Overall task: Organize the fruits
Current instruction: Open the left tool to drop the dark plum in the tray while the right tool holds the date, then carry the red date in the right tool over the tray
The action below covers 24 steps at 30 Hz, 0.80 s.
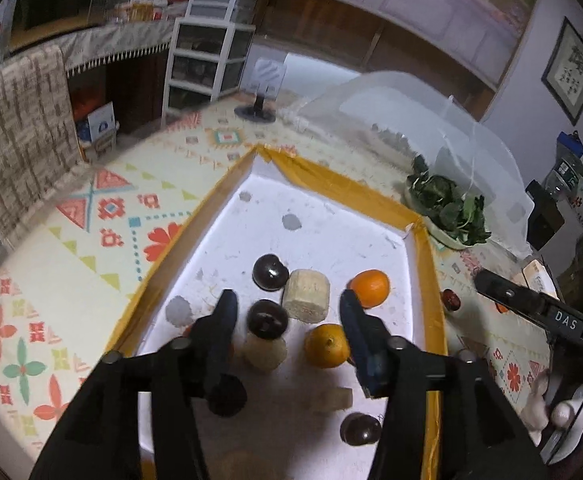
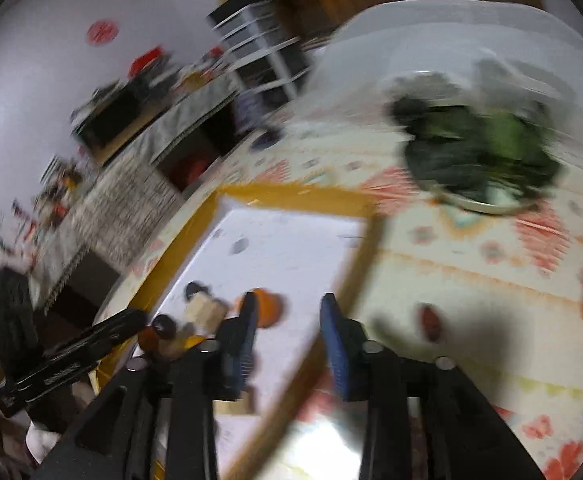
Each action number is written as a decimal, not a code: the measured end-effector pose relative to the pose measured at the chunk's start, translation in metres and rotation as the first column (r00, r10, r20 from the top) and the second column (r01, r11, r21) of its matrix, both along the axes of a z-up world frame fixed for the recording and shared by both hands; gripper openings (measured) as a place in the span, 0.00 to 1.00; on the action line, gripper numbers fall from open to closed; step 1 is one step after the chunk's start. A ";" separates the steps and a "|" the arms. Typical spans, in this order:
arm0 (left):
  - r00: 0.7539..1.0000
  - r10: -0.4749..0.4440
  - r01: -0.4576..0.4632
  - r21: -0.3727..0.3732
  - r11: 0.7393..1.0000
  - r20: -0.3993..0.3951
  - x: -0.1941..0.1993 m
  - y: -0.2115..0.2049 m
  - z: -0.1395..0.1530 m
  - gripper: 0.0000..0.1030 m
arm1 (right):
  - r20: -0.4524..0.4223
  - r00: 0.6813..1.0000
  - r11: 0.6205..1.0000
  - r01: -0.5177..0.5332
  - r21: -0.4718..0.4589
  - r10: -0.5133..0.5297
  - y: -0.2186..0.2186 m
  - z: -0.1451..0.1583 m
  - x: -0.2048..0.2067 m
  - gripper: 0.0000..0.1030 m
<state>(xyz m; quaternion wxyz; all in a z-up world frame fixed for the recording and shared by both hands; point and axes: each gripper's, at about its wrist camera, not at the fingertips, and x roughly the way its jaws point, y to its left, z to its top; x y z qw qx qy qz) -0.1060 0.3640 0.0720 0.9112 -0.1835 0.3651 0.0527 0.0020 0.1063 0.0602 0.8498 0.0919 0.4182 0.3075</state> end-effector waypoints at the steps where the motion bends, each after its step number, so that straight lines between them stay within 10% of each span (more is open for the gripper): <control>1: 1.000 0.004 -0.004 0.011 1.000 0.017 -0.003 -0.001 0.003 0.60 | 0.008 1.000 0.999 0.028 -0.033 -0.028 -0.015 -0.003 -0.004 0.41; 8: 0.996 0.028 -0.032 0.043 0.999 0.084 -0.018 -0.011 0.016 0.65 | -0.034 0.995 0.989 0.087 -0.121 -0.091 -0.070 -0.030 -0.040 0.41; 18: 0.989 0.044 -0.056 0.080 0.995 0.141 -0.049 -0.028 0.031 0.67 | -0.037 0.998 0.981 0.049 -0.185 -0.056 -0.032 -0.050 -0.051 0.41; 24: 0.989 0.064 -0.073 0.069 0.995 0.134 -0.054 -0.021 0.025 0.67 | -0.003 0.995 0.964 0.094 -0.248 -0.098 -0.031 -0.055 -0.055 0.14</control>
